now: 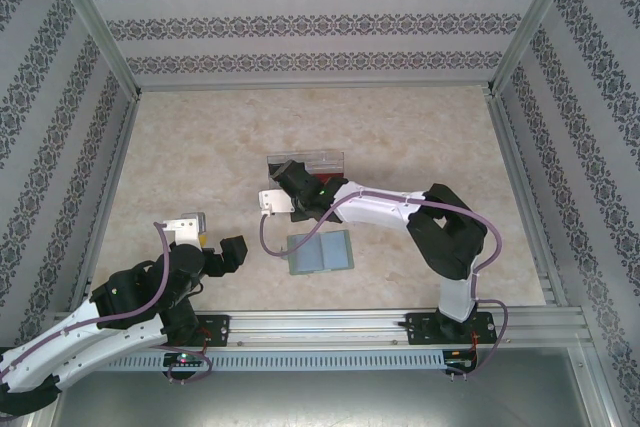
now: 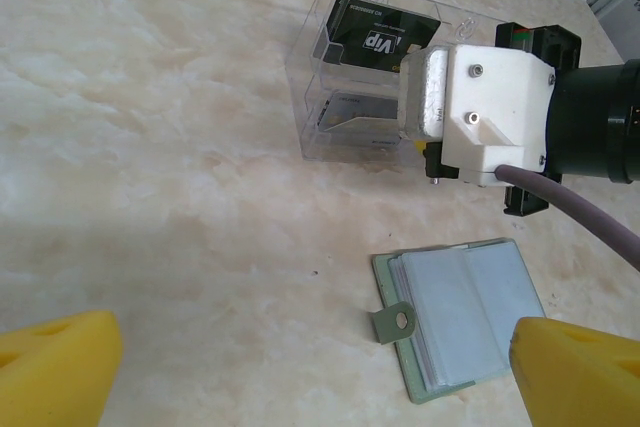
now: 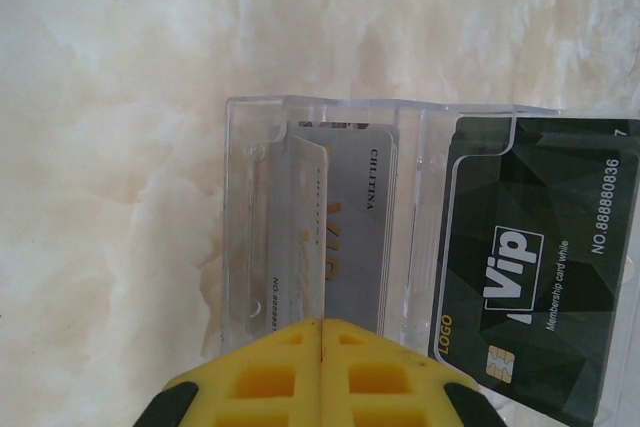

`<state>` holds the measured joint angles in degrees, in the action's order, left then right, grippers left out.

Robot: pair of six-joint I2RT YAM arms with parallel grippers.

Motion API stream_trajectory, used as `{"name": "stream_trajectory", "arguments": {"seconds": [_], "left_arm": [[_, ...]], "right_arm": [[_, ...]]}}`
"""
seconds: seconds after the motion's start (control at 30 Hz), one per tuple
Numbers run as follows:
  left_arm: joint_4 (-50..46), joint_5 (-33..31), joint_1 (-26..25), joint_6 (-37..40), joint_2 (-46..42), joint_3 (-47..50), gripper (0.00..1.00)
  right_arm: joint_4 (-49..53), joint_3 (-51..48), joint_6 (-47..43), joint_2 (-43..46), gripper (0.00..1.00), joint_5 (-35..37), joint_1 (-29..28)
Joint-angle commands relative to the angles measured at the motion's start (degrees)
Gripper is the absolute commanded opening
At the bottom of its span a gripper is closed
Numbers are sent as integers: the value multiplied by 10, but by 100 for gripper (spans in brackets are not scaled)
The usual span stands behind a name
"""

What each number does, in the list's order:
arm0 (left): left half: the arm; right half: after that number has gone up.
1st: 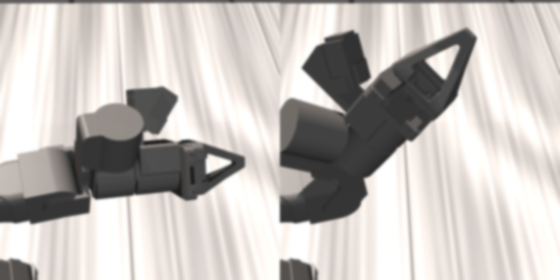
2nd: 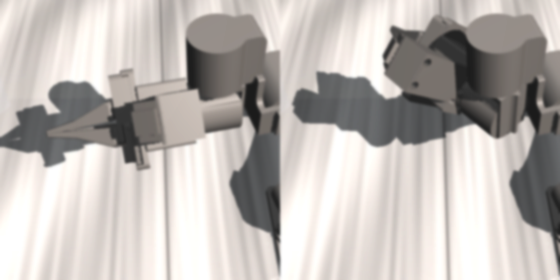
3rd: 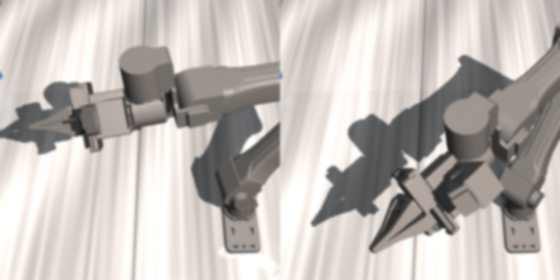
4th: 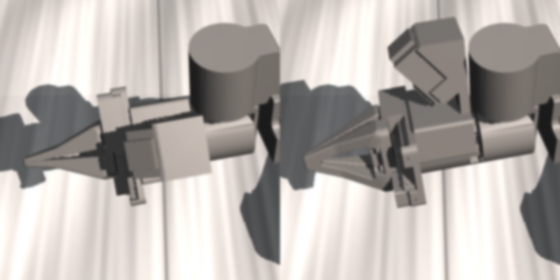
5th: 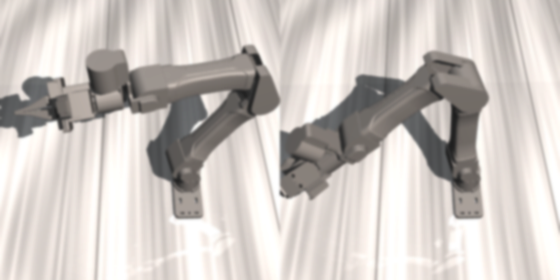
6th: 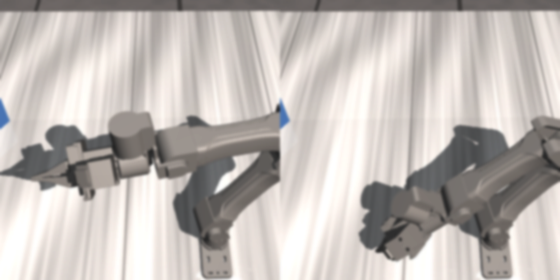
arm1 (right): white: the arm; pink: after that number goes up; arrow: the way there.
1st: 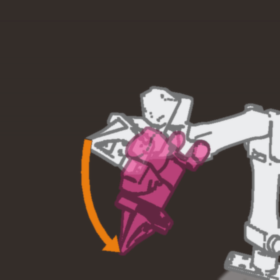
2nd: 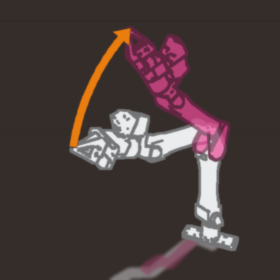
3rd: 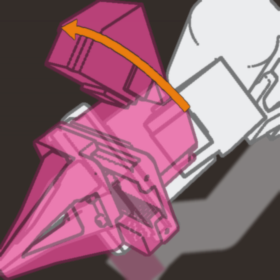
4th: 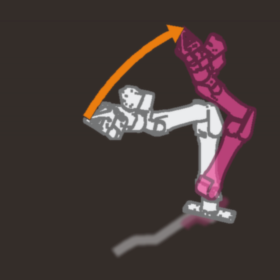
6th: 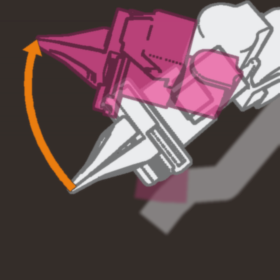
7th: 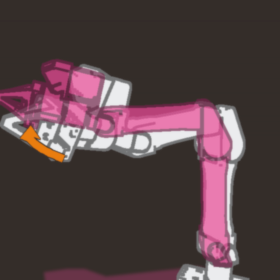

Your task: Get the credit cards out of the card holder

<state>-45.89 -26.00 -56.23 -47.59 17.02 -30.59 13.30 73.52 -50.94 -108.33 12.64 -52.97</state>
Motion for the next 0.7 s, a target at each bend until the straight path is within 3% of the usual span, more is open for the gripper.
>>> {"name": "stream_trajectory", "arguments": {"seconds": [0.0, 0.13, 0.23, 0.33, 0.67], "left_arm": [[-19, -14, 2, -1, -5, 6, 100], [-17, -14, 2, 0, -6, 8, 100], [-17, -14, 2, 0, -6, 9, 100], [-16, -15, 2, 1, -7, 10, 100], [-14, -13, 2, 2, -7, 10, 100]], "right_arm": [[-16, 21, 15, -16, 0, 10, 8], [-21, 23, 26, -25, 4, 18, 10], [-32, 27, 39, -29, 18, 30, 12], [-41, 30, 42, -34, 21, 42, 14], [-87, 23, 50, -32, 21, 83, 18]]}}
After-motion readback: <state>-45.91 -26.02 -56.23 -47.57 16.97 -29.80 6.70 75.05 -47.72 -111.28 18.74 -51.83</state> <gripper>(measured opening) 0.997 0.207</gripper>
